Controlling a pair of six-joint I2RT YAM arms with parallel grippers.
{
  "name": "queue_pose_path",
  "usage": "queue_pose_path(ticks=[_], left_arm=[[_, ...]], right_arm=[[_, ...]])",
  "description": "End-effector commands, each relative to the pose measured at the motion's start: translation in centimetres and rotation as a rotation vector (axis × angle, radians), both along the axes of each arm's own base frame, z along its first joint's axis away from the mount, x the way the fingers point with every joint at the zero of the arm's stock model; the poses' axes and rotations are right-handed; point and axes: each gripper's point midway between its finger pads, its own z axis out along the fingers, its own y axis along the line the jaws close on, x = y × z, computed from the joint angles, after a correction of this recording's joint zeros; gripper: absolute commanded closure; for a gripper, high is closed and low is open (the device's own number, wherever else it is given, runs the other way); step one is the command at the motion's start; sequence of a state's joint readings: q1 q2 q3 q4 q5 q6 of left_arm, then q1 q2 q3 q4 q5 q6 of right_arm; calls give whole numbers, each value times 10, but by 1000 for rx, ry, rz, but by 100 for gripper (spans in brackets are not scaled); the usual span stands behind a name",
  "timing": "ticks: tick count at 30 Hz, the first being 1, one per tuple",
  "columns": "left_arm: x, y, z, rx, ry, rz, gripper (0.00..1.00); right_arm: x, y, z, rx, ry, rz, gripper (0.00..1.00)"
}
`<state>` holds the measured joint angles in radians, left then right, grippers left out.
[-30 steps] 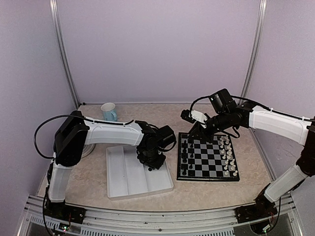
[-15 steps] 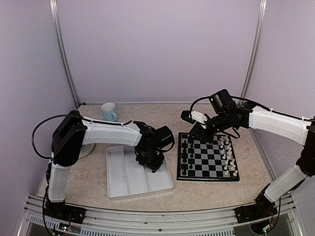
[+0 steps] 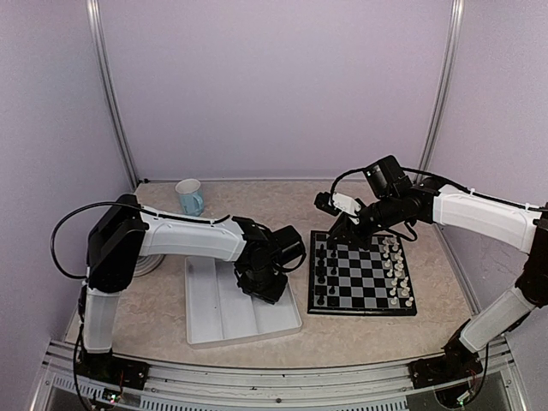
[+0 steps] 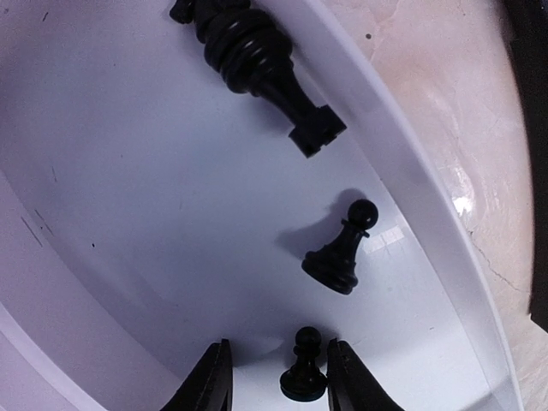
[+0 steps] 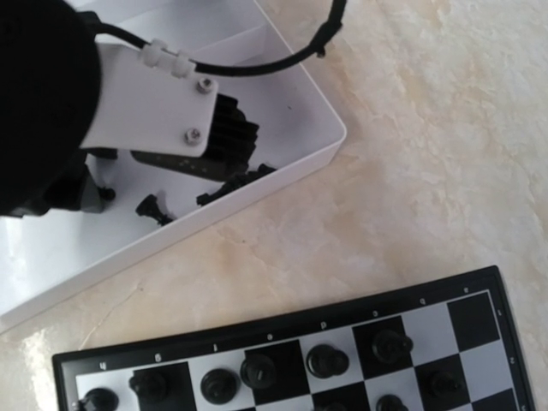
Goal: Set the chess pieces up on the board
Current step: Pick up the pawn from the storage box.
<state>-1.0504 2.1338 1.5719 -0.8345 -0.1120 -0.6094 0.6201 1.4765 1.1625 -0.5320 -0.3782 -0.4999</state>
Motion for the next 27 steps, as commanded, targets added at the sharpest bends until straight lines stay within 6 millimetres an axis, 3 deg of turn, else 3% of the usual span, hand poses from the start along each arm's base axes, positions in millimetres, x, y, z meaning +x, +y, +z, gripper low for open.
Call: queue_pose_path(ticks=[1,14,18,21,27], left_arm=[[-19,14,-15,50,68,-7,64],[-29,19,-26,73,116,-26,80],[-22,22,-22,77,71,-47,83],[-13,9,-6,1,-17,-123,90],[11,-9,56,-205,-289,-202,93]], right_arm=[[-4,4,-5,0,12,15,81],[-4,3,-5,-1,12,13,81],[-4,7,4,27,24,10,83],[-4,9,13,53,36,10,84],[-3,21,23,169,206,16,83]])
